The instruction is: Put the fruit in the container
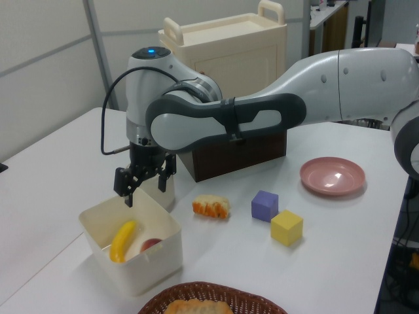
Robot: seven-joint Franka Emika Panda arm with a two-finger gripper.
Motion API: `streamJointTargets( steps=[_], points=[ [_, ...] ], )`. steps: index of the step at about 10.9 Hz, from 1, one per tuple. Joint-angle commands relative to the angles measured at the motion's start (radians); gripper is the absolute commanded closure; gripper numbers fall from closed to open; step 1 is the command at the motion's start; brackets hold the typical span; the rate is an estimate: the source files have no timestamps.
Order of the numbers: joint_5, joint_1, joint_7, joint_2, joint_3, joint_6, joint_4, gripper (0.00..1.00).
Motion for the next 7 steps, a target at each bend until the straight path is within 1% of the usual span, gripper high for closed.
streamJointTargets(
  steps=[1, 3, 4, 7],
  points=[
    [-0.016, -0.047, -0.101, -0.029, -0.013, -0.054, -0.013, 0.0],
    [-0.06, -0.073, -0.297, -0.062, -0.013, -0.27, -0.013, 0.0],
    [-0.076, -0.088, -0.353, -0.076, -0.014, -0.324, -0.013, 0.0],
    [-0.094, -0.18, -0.462, -0.108, -0.013, -0.366, -0.019, 0.0]
  ],
)
